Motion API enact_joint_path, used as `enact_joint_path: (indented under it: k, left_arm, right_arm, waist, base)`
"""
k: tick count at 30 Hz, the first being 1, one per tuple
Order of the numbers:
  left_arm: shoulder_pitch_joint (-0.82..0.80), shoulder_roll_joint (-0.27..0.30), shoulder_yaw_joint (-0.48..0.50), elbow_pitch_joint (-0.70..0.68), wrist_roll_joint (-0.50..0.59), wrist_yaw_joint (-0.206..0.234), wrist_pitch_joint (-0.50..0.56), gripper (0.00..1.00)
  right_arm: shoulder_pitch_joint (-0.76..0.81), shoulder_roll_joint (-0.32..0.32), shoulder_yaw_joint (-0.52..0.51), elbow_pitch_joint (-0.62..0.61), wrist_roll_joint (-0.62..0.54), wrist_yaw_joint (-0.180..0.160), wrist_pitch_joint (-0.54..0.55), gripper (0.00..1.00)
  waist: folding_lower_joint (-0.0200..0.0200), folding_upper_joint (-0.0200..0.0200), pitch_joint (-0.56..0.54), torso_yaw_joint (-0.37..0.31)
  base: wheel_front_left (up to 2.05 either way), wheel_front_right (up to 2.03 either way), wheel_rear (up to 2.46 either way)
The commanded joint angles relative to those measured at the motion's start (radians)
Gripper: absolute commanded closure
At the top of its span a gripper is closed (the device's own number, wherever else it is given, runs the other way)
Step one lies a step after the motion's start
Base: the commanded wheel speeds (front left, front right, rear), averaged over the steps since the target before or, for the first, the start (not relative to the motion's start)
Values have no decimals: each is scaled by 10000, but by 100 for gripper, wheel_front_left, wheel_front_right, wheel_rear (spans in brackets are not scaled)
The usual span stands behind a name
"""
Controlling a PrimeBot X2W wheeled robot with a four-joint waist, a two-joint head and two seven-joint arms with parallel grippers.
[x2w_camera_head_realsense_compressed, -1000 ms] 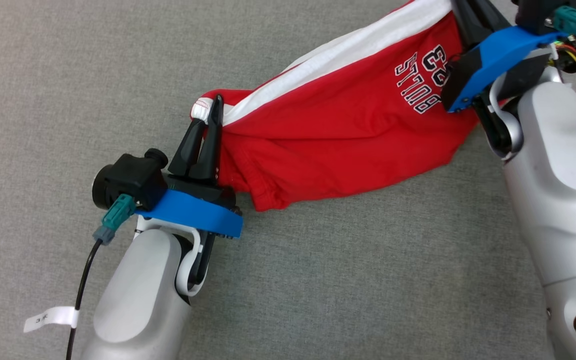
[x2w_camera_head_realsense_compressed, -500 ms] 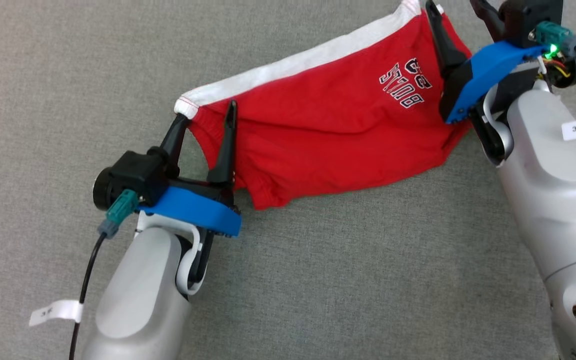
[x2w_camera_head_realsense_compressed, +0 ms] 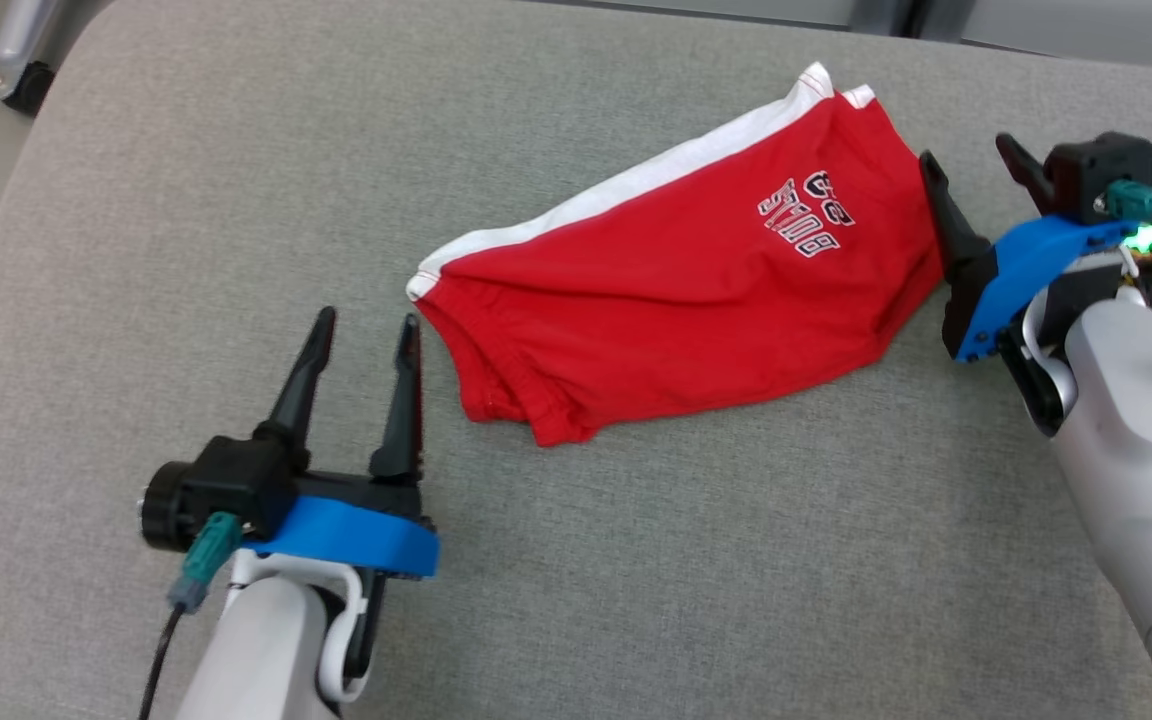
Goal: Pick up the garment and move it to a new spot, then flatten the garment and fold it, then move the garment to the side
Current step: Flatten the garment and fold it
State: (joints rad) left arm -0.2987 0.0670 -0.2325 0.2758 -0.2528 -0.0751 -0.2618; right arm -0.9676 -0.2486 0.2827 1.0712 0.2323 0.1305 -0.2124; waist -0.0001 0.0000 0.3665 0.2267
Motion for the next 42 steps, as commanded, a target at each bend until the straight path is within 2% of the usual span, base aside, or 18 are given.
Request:
enact_joint_path:
  k: [1,14,22,23,24,25,34,42]
  left_arm:
    - [267,159,279,-233,131,127,-43,0]
    - [755,-3,1651,-1518,425,586,-36,0]
    - [868,-147,1897,-1806,562,674,-36,0]
    - [867,-153,1897,-1821,582,681,-36,0]
    - [858,-160,1898,-1824,593,689,-36,0]
    - [844,-165,1903,-1819,598,696,-36,0]
    - [829,-171,1779,-1681,555,664,-36,0]
    - [1178,-172,1909,-1519,792,568,-36,0]
  right_arm:
    - [259,-86,65,109,110,6,-46,0]
    - [454,-342,247,838,295,6,259,0]
    - [519,-179,419,1260,394,6,562,0]
    - [548,-148,452,1287,431,6,601,13]
    - [566,-132,501,1297,446,6,628,60]
    - [590,-86,546,1255,510,6,578,100]
    - [826,47,650,846,1067,5,-56,100]
    - [2140,229,341,-262,1830,5,-495,100]
  waist:
    - [1,0,-72,121]
    - [1,0,-97,464]
    - [1,0,-44,539]
    - [1,0,-40,541]
    - [1,0,-37,536]
    - [1,0,-37,523]
    - [1,0,-336,96]
    - [1,0,-972,-618]
  base:
    - [0,0,0]
    - [0,0,0]
    - [0,0,0]
    - [0,0,0]
    - [0,0,0]
    - [0,0,0]
    - [0,0,0]
    - [0,0,0]
